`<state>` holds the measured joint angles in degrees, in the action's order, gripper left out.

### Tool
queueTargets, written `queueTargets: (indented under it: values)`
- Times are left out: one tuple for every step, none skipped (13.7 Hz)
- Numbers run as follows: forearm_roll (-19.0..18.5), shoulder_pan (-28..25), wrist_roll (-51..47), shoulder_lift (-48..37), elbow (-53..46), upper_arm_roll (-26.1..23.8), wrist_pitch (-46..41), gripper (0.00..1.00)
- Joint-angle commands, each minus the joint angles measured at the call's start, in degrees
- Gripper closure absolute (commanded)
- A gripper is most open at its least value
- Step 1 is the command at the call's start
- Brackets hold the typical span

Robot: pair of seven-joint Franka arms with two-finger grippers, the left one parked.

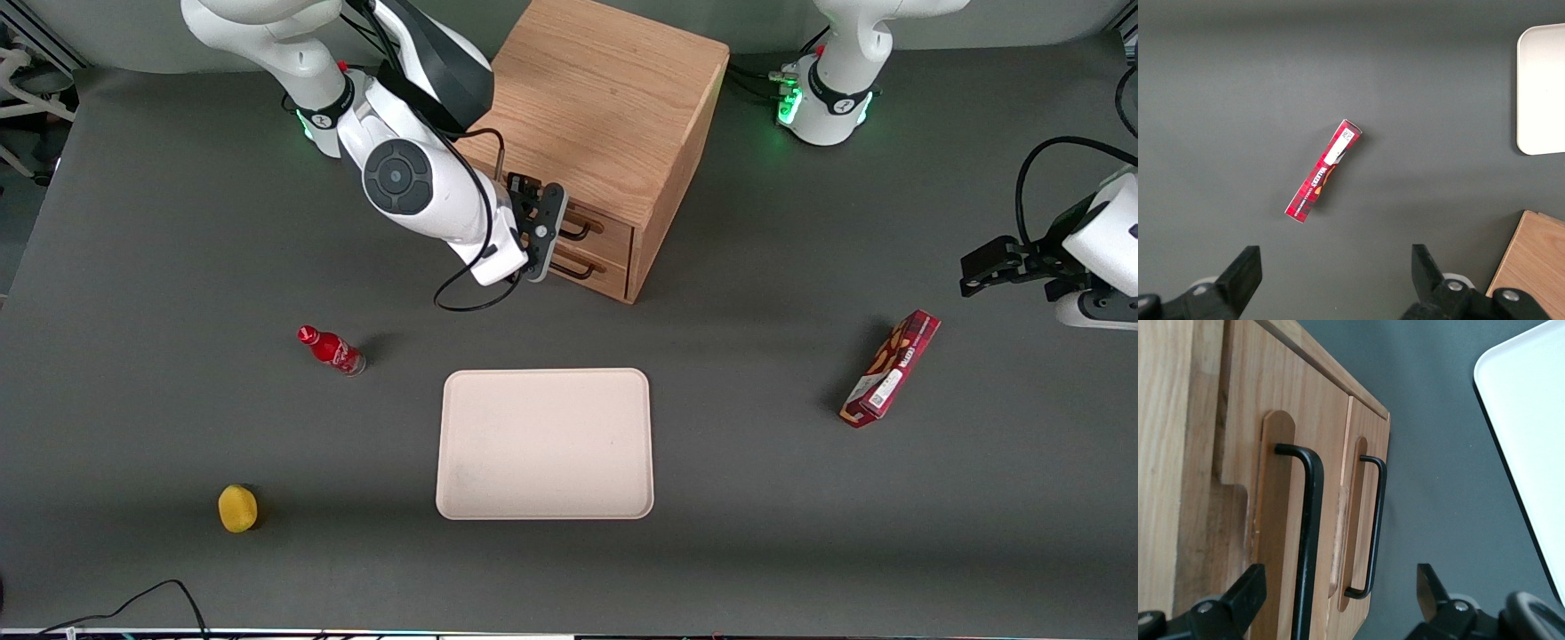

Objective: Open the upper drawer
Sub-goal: 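Close the right gripper around the upper drawer's black handle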

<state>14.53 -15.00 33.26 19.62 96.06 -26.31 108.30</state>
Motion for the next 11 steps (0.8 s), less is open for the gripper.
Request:
queueTargets:
  values:
    - [1.5, -1.2, -0.8, 0.5, 0.1, 0.3, 1.4, 0.0]
    - [1.5, -1.2, -0.8, 0.6, 0.1, 0.3, 1.5, 0.0]
    - [1.5, -1.2, -0.8, 0.7, 0.2, 0.3, 1.8, 0.0]
    - [1.5, -1.3, -0.8, 0.8, 0.5, 0.3, 2.5, 0.0]
    - [1.5, -1.3, -0.8, 0.9, 0.9, 0.3, 3.1, 0.0]
    - [1.5, -1.3, -0.8, 0.8, 1.1, 0.3, 3.1, 0.0]
    - [1.1, -1.2, -0.8, 0.7, 1.1, 0.3, 3.1, 0.0]
    - [0.9, -1.0, -0.7, 0.7, 1.1, 0.3, 3.1, 0.0]
    - [0.8, -0.9, -0.7, 0.7, 1.2, 0.3, 3.1, 0.0]
    - [0.6, -1.0, -0.7, 0.7, 1.6, 0.4, 3.1, 0.0]
    - [0.5, -1.1, -0.7, 0.5, 1.9, 0.5, 3.1, 0.0]
